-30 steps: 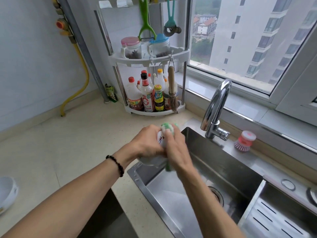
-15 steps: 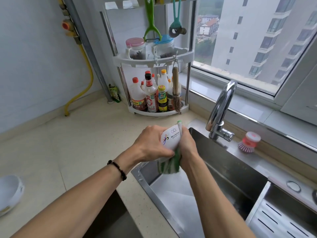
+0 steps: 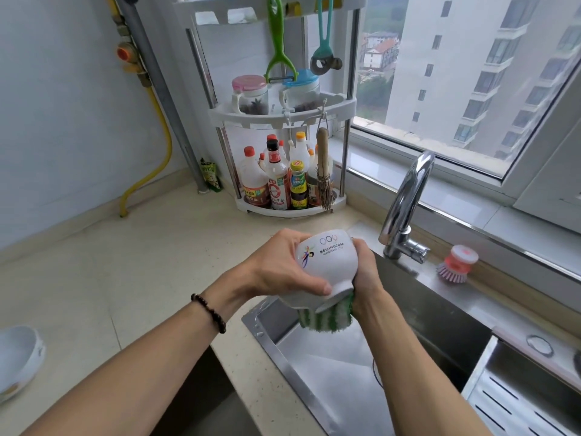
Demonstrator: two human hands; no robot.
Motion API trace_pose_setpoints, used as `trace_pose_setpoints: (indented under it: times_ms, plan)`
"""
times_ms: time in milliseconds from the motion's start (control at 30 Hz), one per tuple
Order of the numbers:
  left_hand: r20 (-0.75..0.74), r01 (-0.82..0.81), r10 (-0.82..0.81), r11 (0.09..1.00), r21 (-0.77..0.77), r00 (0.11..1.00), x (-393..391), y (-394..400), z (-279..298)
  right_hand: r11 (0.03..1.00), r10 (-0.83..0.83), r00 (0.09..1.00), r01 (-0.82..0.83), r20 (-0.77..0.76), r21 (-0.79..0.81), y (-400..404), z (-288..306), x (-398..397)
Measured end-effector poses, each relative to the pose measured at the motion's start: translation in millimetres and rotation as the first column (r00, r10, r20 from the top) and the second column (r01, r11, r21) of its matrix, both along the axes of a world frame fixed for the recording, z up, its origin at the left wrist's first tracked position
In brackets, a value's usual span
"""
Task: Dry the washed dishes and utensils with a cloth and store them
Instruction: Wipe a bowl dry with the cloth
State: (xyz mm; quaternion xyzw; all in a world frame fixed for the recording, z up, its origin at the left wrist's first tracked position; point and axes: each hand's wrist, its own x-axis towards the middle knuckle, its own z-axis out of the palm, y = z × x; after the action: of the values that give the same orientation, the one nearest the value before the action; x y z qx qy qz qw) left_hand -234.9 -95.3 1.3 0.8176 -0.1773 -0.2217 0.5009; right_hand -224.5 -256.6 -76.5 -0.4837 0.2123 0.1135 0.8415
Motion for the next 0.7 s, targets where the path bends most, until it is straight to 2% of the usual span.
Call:
trace_pose_setpoints:
  times_ms: [67,133,167,233,300,433,467,533,600,667,700]
  plan:
    - [-0.118,0.076,-0.066,0.994,0.078,0.991,5.6,3.1,7.6,0.995,-0.019,1.0,0.02,0.009,-0.101,-0.5,-3.3,-2.7]
    - [-0.163,0.127,-0.094,0.97,0.206,0.982,10.7,-0.5,13.3,0.974,0.032,0.999,-0.021,0.044,-0.228,1.6,-0.6,-2.1]
    - [-0.138,0.113,-0.079,0.957,0.266,0.987,11.7,-5.0,13.4,0.946,0.064,0.995,-0.036,0.076,-0.322,3.5,4.7,-1.1]
    - [-0.054,0.029,-0.012,0.941,0.338,0.998,10.5,-12.8,10.2,0.828,0.136,0.976,-0.019,0.169,-0.56,7.2,15.1,2.9]
    - [-0.006,-0.042,0.047,0.941,0.336,0.999,8.7,-14.2,3.5,0.745,0.188,0.952,0.021,0.24,-0.667,12.0,22.8,1.4]
    - [0.186,-0.217,0.161,0.915,0.34,0.969,9.9,-8.9,-11.8,0.714,0.307,0.899,-0.001,0.312,-0.7,35.7,12.7,-17.4]
    - [0.232,-0.23,0.154,0.908,0.35,0.961,8.2,-9.6,-13.4,0.733,0.295,0.897,0.01,0.33,-0.68,38.3,6.8,-19.1]
    - [0.251,-0.206,0.12,0.914,0.351,0.961,2.6,-10.0,-13.2,0.892,0.171,0.96,-0.056,0.22,-0.449,34.0,12.0,-12.7]
    - [0.205,-0.22,0.164,0.931,0.29,0.965,0.2,-7.0,-13.1,0.948,0.147,0.982,-0.106,0.116,-0.299,30.1,14.8,-3.3]
    - [0.234,-0.279,0.221,0.926,0.254,0.947,3.4,-4.5,-11.0,0.895,0.176,0.959,-0.063,0.22,-0.442,39.1,16.8,-6.1]
    - [0.274,-0.287,0.212,0.919,0.27,0.938,5.2,-3.2,-9.2,0.833,0.216,0.939,-0.033,0.268,-0.553,46.1,17.0,-11.7]
